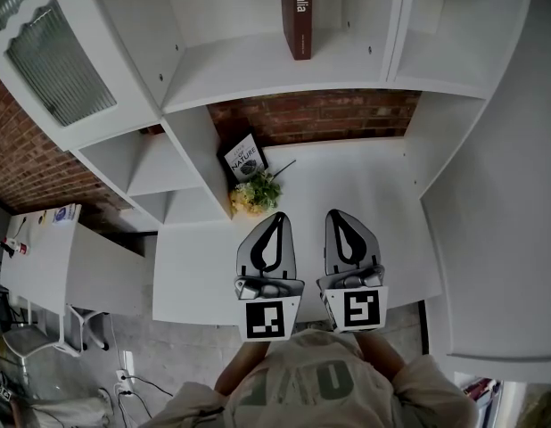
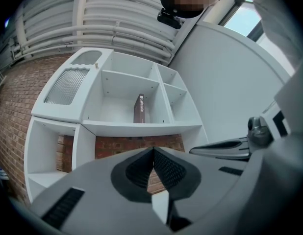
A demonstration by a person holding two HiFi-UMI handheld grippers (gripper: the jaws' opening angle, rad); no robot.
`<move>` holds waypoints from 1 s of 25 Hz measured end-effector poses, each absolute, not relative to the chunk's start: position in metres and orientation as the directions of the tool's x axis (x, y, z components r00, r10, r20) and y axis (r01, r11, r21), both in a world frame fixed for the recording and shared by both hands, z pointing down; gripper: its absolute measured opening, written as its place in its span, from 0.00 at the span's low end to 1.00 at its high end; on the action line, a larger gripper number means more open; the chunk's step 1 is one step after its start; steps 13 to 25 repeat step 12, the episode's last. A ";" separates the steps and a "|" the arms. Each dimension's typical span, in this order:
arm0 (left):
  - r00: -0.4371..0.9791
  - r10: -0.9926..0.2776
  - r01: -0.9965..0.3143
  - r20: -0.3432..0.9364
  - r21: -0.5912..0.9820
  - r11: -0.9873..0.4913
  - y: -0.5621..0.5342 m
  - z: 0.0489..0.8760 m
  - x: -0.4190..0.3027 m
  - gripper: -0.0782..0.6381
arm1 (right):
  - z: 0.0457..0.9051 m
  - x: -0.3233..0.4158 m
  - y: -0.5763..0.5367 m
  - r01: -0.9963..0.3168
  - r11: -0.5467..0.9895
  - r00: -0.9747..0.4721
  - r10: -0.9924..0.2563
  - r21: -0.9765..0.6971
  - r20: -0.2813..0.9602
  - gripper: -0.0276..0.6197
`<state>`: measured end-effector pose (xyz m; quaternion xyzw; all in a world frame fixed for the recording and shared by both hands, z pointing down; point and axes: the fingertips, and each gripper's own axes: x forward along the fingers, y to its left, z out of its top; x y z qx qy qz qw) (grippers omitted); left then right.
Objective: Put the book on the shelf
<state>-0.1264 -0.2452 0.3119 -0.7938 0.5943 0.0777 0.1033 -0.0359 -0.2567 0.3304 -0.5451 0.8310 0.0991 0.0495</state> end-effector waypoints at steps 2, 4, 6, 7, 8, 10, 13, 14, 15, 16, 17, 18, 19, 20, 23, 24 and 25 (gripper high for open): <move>0.281 -0.928 -0.960 -0.244 -0.074 -0.271 -0.246 0.312 -0.126 0.13 | 0.332 -0.035 -0.258 -0.914 0.386 -0.404 -0.895 0.124 -0.189 0.07; 0.282 -0.928 -0.959 -0.244 -0.077 -0.271 -0.245 0.313 -0.125 0.13 | 0.334 -0.037 -0.257 -0.911 0.394 -0.411 -0.893 0.120 -0.186 0.07; 0.283 -0.927 -0.959 -0.246 -0.079 -0.272 -0.245 0.313 -0.124 0.13 | 0.338 -0.039 -0.256 -0.910 0.400 -0.414 -0.892 0.110 -0.179 0.07; 0.283 -0.927 -0.959 -0.247 -0.079 -0.272 -0.245 0.313 -0.124 0.13 | 0.340 -0.040 -0.255 -0.909 0.402 -0.415 -0.893 0.106 -0.175 0.07; 0.283 -0.927 -0.959 -0.247 -0.079 -0.272 -0.245 0.313 -0.124 0.13 | 0.341 -0.040 -0.255 -0.909 0.405 -0.417 -0.893 0.102 -0.170 0.07; 0.282 -0.928 -0.959 -0.243 -0.077 -0.271 -0.245 0.313 -0.124 0.13 | 0.344 -0.041 -0.254 -0.908 0.409 -0.419 -0.894 0.096 -0.161 0.07; 0.281 -0.930 -0.960 -0.237 -0.077 -0.270 -0.246 0.314 -0.125 0.13 | 0.347 -0.042 -0.253 -0.907 0.412 -0.421 -0.894 0.091 -0.153 0.07; 0.281 -0.930 -0.960 -0.237 -0.077 -0.270 -0.246 0.314 -0.125 0.13 | 0.347 -0.042 -0.253 -0.907 0.412 -0.421 -0.894 0.091 -0.153 0.07; 0.281 -0.930 -0.960 -0.237 -0.077 -0.270 -0.246 0.314 -0.125 0.13 | 0.347 -0.042 -0.253 -0.907 0.412 -0.421 -0.894 0.091 -0.153 0.07; 0.281 -0.930 -0.960 -0.237 -0.077 -0.270 -0.246 0.314 -0.125 0.13 | 0.347 -0.042 -0.253 -0.907 0.412 -0.421 -0.894 0.091 -0.153 0.07; 0.281 -0.930 -0.960 -0.237 -0.077 -0.270 -0.246 0.314 -0.125 0.13 | 0.347 -0.042 -0.253 -0.907 0.412 -0.421 -0.894 0.091 -0.153 0.07; 0.281 -0.930 -0.960 -0.237 -0.077 -0.270 -0.246 0.314 -0.125 0.13 | 0.347 -0.042 -0.253 -0.907 0.412 -0.421 -0.894 0.091 -0.153 0.07; 0.281 -0.930 -0.960 -0.237 -0.077 -0.270 -0.246 0.314 -0.125 0.13 | 0.347 -0.042 -0.253 -0.907 0.412 -0.421 -0.894 0.091 -0.153 0.07; 0.281 -0.930 -0.960 -0.237 -0.077 -0.270 -0.246 0.314 -0.125 0.13 | 0.347 -0.042 -0.253 -0.907 0.412 -0.421 -0.894 0.091 -0.153 0.07; 0.281 -0.930 -0.960 -0.237 -0.077 -0.270 -0.246 0.314 -0.125 0.13 | 0.347 -0.042 -0.253 -0.907 0.412 -0.421 -0.894 0.091 -0.153 0.07; 0.281 -0.930 -0.960 -0.237 -0.077 -0.270 -0.246 0.314 -0.125 0.13 | 0.347 -0.042 -0.253 -0.907 0.412 -0.421 -0.894 0.091 -0.153 0.07; 0.281 -0.930 -0.960 -0.237 -0.077 -0.270 -0.246 0.314 -0.125 0.13 | 0.347 -0.042 -0.253 -0.907 0.412 -0.421 -0.894 0.091 -0.153 0.07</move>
